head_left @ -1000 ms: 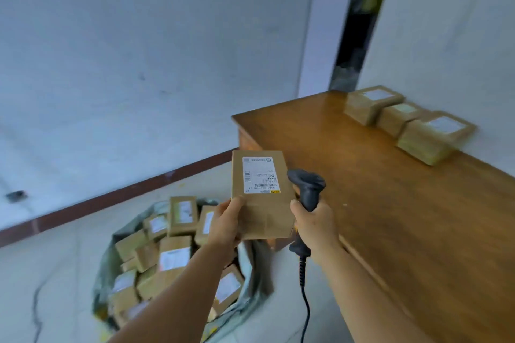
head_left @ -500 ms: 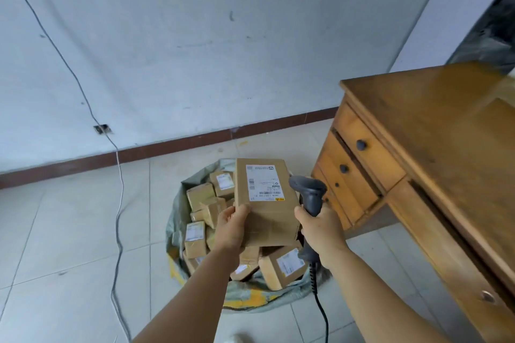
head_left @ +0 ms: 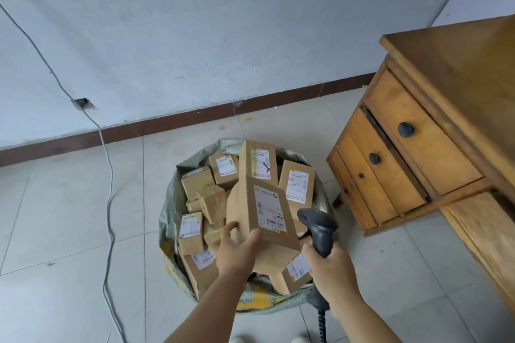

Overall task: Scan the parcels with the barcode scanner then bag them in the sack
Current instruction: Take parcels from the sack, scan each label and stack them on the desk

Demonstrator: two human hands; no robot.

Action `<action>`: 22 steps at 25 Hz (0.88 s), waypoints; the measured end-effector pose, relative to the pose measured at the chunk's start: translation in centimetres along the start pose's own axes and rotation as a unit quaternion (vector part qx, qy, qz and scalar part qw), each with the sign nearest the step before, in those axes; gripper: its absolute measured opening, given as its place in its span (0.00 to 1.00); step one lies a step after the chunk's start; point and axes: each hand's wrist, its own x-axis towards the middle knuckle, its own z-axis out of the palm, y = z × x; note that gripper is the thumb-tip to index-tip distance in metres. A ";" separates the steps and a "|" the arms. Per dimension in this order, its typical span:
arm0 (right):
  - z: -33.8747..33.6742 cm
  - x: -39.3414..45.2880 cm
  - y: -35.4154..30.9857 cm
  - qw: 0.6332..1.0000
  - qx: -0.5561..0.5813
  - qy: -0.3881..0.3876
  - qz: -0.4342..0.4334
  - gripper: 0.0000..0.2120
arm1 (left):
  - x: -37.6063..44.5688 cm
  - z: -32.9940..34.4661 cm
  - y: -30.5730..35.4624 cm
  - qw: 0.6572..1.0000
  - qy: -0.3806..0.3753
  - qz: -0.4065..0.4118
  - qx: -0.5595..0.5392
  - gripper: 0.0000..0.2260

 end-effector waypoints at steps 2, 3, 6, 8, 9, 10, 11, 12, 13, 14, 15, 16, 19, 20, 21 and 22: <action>0.5 1.8 0.1 1.000 0.003 -0.011 0.004 0.07 | 1.9 0.0 0.8 0.997 0.060 0.016 0.035 0.22; 1.0 2.8 0.0 1.000 0.003 -0.017 0.001 0.06 | 3.2 -0.1 1.3 0.994 0.089 0.026 0.064 0.23; 3.2 5.6 -0.6 0.999 0.013 -0.044 -0.008 0.06 | 7.6 -0.6 2.9 0.974 0.159 0.035 0.158 0.26; 4.9 7.5 -0.9 0.998 0.026 -0.057 -0.014 0.05 | 11.1 -0.8 3.7 0.957 0.175 0.055 0.226 0.27; 5.9 8.6 -1.0 0.998 0.025 -0.062 -0.016 0.04 | 13.0 -0.9 3.9 0.948 0.178 0.068 0.257 0.27; 6.8 9.6 -1.1 0.997 0.024 -0.065 -0.015 0.04 | 14.7 -0.8 4.0 0.938 0.179 0.084 0.284 0.27; 7.7 10.7 -1.2 0.997 0.027 -0.067 -0.017 0.04 | 16.8 -0.4 4.3 0.929 0.178 0.104 0.307 0.27; 8.6 11.7 -1.2 0.997 0.028 -0.069 -0.015 0.04 | 18.7 0.0 4.7 0.921 0.174 0.123 0.326 0.28; 9.5 12.7 -1.3 0.997 0.028 -0.071 -0.015 0.04 | 20.6 0.4 5.2 0.917 0.169 0.136 0.334 0.28; 10.4 13.7 -1.4 0.997 0.028 -0.070 -0.016 0.05 | 22.5 0.8 5.9 0.920 0.166 0.144 0.324 0.27; 11.2 14.7 -1.4 0.997 0.032 -0.068 -0.020 0.05 | 24.2 1.2 6.7 0.929 0.160 0.143 0.300 0.26; 12.0 15.8 -1.3 0.997 0.035 -0.063 -0.023 0.05 | 26.2 1.7 7.4 0.940 0.154 0.138 0.270 0.25; 14.0 18.7 -0.9 0.998 0.033 -0.057 -0.020 0.05 | 31.2 3.2 8.1 0.955 0.158 0.115 0.224 0.24; 14.5 19.5 -0.6 0.998 0.025 -0.059 -0.015 0.05 | 32.5 3.7 7.8 0.953 0.160 0.112 0.231 0.24; 15.2 20.3 -0.3 0.998 0.017 -0.058 -0.012 0.05 | 33.7 4.4 7.3 0.951 0.157 0.111 0.242 0.23; 15.7 21.1 0.1 0.998 0.010 -0.055 -0.011 0.05 | 34.9 4.9 6.8 0.949 0.150 0.113 0.254 0.23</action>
